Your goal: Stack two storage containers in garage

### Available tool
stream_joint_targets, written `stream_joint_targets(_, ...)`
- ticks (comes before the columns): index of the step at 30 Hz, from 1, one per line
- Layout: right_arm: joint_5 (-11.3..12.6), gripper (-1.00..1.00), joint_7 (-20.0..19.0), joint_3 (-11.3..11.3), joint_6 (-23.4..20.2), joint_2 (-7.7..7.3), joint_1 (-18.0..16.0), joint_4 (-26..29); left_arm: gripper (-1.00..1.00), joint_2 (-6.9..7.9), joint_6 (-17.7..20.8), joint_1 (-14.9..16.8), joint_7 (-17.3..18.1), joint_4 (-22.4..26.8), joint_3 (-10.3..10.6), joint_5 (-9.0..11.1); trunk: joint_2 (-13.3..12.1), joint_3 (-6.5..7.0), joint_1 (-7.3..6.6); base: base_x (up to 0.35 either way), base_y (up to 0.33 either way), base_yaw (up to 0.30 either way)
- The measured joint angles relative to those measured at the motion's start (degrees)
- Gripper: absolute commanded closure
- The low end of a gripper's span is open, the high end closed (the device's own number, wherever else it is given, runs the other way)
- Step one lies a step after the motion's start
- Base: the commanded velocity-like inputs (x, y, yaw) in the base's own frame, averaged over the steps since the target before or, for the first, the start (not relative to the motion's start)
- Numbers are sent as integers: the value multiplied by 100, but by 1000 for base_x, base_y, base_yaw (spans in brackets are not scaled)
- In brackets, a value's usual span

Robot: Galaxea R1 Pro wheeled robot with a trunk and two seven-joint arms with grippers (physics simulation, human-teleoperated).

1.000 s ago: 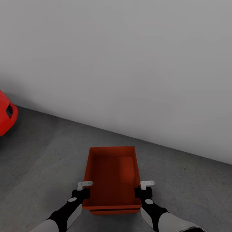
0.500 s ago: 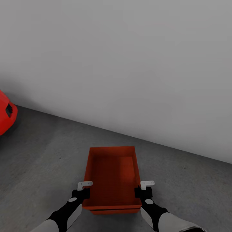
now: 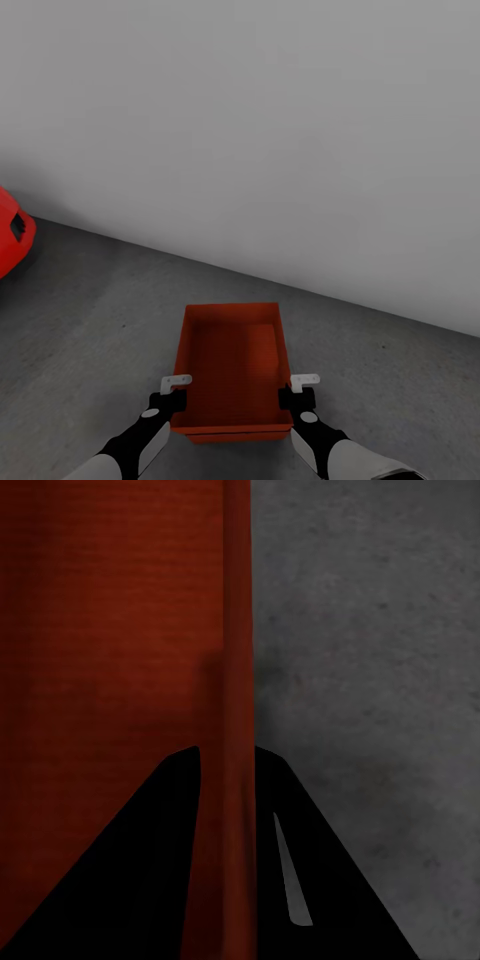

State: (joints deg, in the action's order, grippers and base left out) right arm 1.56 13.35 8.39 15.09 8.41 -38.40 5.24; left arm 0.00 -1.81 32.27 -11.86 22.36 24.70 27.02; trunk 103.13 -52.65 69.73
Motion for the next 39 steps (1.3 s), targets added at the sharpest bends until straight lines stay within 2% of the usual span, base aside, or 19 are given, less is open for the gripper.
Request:
stream_joint_targets(5, 0, 100, 1, 0, -2, 1, 0, 0, 100, 1, 5, 0, 0, 2, 1, 1, 0, 0, 0, 0, 0, 0)
stream_joint_targets(8, 4, 100, 2, 5, 3, 1, 1, -1, 100, 0, -6, 1, 5, -7, -1, -2, 119, -53, 65, 0, 0, 0)
stream_joint_targets(12, 76, 100, -116, -44, 2, -48, -4, -24, 100, -33, 140, 15, -181, 110, 74, -20, 281, -124, 121, 0, 0, 0)
stream_joint_targets(31, 59, 100, -119, -71, 4, -48, -1, -24, 100, -26, 163, 16, -183, 132, 86, -4, 282, -124, 125, 0, 0, 0)
stream_joint_targets(32, 59, -100, -119, -72, 4, -48, -1, -23, -100, -26, 163, 15, -183, 133, 87, -3, 282, -124, 125, 0, 0, 0)
stream_joint_targets(33, 81, -100, 288, -228, 25, 23, 3, -19, -100, -138, 7, 3, -209, 34, -78, -123, 280, -125, 153, 0, 0, 0)
stream_joint_targets(39, 82, -100, 298, -235, 22, 28, 3, -18, -100, -139, 30, 3, -208, 17, -79, -123, 281, -125, 154, 0, 0, 0)
